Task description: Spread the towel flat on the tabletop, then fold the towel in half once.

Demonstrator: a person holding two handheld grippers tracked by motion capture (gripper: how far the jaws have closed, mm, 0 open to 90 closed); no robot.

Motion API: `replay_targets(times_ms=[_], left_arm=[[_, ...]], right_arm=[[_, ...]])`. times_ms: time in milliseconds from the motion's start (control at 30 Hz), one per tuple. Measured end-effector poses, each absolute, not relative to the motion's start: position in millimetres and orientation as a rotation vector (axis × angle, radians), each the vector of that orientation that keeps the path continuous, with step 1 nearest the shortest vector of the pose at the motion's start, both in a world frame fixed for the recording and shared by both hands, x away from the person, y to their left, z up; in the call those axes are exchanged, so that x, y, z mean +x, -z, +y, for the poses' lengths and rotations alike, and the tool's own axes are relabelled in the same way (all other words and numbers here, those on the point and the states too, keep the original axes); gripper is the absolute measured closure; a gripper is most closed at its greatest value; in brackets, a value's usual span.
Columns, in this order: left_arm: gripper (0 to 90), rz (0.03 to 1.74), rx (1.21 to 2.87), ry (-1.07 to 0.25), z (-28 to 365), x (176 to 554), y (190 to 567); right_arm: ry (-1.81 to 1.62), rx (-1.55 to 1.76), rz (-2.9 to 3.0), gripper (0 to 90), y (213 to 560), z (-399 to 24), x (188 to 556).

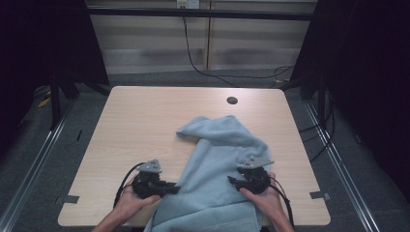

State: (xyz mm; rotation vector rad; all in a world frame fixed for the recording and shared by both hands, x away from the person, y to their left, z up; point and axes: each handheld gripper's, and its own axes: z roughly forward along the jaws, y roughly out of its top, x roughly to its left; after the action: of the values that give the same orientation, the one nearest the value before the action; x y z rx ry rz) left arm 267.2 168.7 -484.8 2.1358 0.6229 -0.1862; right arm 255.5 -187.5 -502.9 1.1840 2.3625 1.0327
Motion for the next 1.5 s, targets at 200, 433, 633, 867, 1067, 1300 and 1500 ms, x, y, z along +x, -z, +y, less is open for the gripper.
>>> replay_targets(times_ms=[200, 433, 633, 867, 1067, 1300, 1500], left_arm=[[55.5, 0.709, 2.026, 0.152, 198.7, 262.2, 477.0], [39.8, 0.893, 1.978, 0.045, 181.0, 322.1, 488.6], [58.7, 0.83, 2.065, 0.07, 146.5, 325.0, 504.4], [82.6, 0.712, 2.121, 0.142, 160.0, 286.5, 496.3], [69.7, 0.728, 2.084, 0.156, 179.7, 268.0, 492.9], [61.9, 0.811, 1.994, 0.07, 209.7, 273.0, 478.3], [54.8, 0.9, 1.928, -0.044, 245.7, 277.6, 474.8]], right_arm=[[-1.116, 1.071, 2.438, 77.3, 504.0, -151.8, 254.9], [-1.198, 1.039, 2.503, 84.3, 505.0, -148.2, 233.2], [-1.237, 1.036, 2.568, 84.0, 503.1, -157.1, 199.3], [-1.177, 0.972, 2.677, 81.7, 495.4, -150.4, 162.8], [-1.36, 1.016, 2.613, 64.3, 476.0, -149.2, 171.5], [-1.374, 1.052, 2.406, 63.4, 447.7, -164.3, 226.0], [-1.256, 1.152, 2.351, 60.3, 447.5, -174.7, 280.8]])
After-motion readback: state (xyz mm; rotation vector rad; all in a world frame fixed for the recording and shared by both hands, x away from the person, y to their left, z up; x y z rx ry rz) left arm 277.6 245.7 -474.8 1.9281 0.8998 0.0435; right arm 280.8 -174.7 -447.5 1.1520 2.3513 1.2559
